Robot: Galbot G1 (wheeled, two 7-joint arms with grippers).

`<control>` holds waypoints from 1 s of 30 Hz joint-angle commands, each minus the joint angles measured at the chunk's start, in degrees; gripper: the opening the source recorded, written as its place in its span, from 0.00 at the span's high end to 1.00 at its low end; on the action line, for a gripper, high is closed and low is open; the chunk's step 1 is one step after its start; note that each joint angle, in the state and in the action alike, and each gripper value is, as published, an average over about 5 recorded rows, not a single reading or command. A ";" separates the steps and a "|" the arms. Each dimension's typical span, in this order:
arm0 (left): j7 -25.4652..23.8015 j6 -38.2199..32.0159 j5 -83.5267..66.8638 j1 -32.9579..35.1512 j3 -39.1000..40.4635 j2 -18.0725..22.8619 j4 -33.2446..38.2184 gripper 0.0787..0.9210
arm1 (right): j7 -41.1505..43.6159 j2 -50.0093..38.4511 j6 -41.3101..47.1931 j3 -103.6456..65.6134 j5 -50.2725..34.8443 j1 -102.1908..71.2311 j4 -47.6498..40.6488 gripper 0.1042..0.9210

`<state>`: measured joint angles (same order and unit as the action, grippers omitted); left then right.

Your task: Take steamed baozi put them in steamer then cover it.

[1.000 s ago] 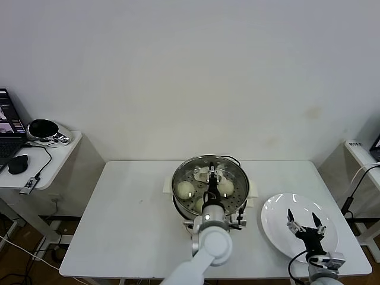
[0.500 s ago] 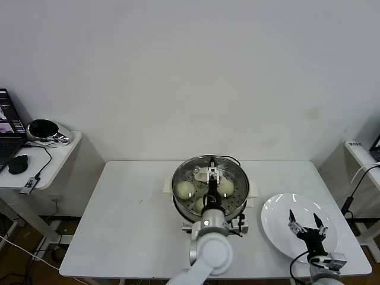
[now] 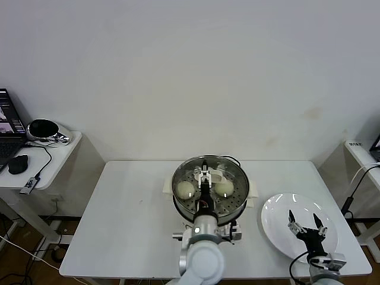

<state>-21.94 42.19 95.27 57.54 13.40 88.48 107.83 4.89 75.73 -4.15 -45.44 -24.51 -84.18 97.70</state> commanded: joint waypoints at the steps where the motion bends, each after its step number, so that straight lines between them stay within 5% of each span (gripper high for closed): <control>1: 8.45 -0.14 -6.82 6.37 -5.24 -7.04 12.13 0.12 | -0.06 0.25 1.11 0.29 -1.91 -1.45 3.72 0.12; 6: 19.63 -8.36 -23.19 11.77 -17.07 -11.76 20.00 0.12 | 0.03 0.29 1.70 1.50 -0.62 -4.79 8.11 0.12; 11: 28.45 -17.60 -56.66 18.39 -33.12 -13.14 22.18 0.12 | 0.31 0.23 0.63 3.16 0.02 -7.52 10.19 0.12; 16: 24.59 -32.11 -82.03 28.29 -47.34 -10.14 17.62 0.12 | 0.09 0.74 -0.46 5.58 0.34 -8.58 9.99 0.12; 21: 23.07 -40.48 -94.09 36.94 -49.70 -9.28 13.14 0.12 | 0.35 2.40 0.66 6.93 3.50 -9.31 11.53 0.12; 30: 18.54 -33.37 -95.74 43.23 -50.20 -7.01 9.85 0.12 | 0.08 1.65 5.58 8.94 6.93 -12.05 14.30 0.12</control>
<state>-1.56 18.97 20.18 88.35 -27.54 80.12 120.58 5.40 77.26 -2.17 -38.92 -21.67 -93.37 108.97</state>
